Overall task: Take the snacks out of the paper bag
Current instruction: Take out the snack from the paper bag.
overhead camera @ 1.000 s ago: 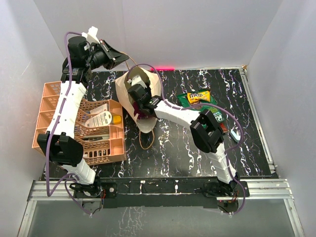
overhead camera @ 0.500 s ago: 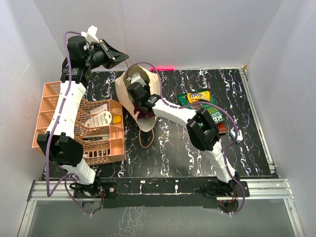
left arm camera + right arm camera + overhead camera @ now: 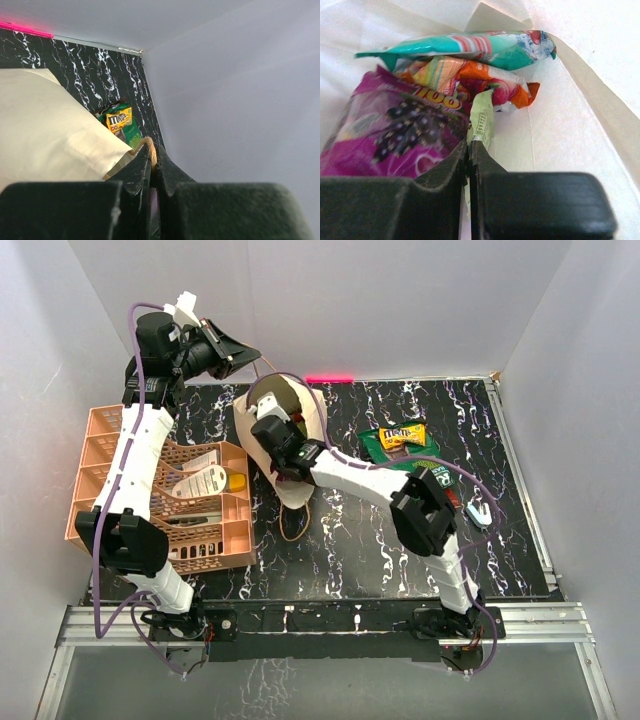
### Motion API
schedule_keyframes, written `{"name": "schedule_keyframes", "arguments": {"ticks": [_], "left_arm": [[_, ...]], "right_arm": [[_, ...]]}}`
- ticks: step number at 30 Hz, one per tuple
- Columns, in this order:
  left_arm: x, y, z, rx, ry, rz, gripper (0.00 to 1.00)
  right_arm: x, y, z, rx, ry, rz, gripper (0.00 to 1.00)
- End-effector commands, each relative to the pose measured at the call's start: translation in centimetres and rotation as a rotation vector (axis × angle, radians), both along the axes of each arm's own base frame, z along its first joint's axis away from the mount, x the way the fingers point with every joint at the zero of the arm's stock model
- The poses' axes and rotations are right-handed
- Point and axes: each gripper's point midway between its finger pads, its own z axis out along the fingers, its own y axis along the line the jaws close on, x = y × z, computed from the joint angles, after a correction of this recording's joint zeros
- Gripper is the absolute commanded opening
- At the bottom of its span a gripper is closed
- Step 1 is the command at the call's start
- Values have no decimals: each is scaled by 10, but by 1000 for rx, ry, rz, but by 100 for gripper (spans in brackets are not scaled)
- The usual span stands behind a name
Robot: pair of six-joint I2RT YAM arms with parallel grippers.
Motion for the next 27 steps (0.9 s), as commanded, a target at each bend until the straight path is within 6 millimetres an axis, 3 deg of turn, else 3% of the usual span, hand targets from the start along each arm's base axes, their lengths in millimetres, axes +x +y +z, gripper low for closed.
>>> {"name": "schedule_keyframes", "arguments": {"ticks": [1, 7, 16, 22, 27], "left_arm": [[-5, 1, 24, -19, -73, -6, 0], [-4, 0, 21, -27, -70, -9, 0], [0, 0, 8, -17, -50, -12, 0], [0, 2, 1, -1, -42, 0, 0], [1, 1, 2, -5, -39, 0, 0]], "right_arm": [[-49, 26, 91, 205, -99, 101, 7], [-127, 36, 119, 444, 52, 223, 7], [-222, -17, 156, 857, 240, 326, 7], [-236, -72, 162, 924, 154, 265, 7], [-203, -138, 145, 869, 50, 7, 7]]}}
